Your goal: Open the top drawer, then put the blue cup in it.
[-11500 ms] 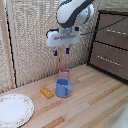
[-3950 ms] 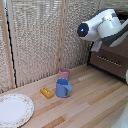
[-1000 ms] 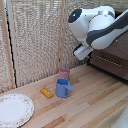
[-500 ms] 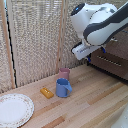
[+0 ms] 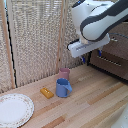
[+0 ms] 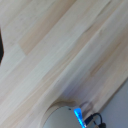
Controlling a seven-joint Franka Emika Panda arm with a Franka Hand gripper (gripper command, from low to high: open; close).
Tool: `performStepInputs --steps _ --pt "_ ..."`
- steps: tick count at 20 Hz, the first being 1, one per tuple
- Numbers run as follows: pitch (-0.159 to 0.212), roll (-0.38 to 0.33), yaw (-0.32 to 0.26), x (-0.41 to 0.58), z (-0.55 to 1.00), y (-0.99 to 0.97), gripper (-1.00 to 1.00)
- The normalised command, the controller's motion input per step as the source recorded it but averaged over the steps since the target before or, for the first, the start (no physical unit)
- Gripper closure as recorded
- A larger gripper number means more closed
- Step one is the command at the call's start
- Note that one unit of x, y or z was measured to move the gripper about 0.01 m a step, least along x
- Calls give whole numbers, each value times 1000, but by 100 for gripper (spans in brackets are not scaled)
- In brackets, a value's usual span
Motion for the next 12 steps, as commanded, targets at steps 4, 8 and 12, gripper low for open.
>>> performStepInputs --steps 4,8,12 --pt "18 181 -84 508 -27 541 -100" --pt "46 159 -117 520 -229 381 -100" --pt "53 158 -114 467 -304 274 -100"
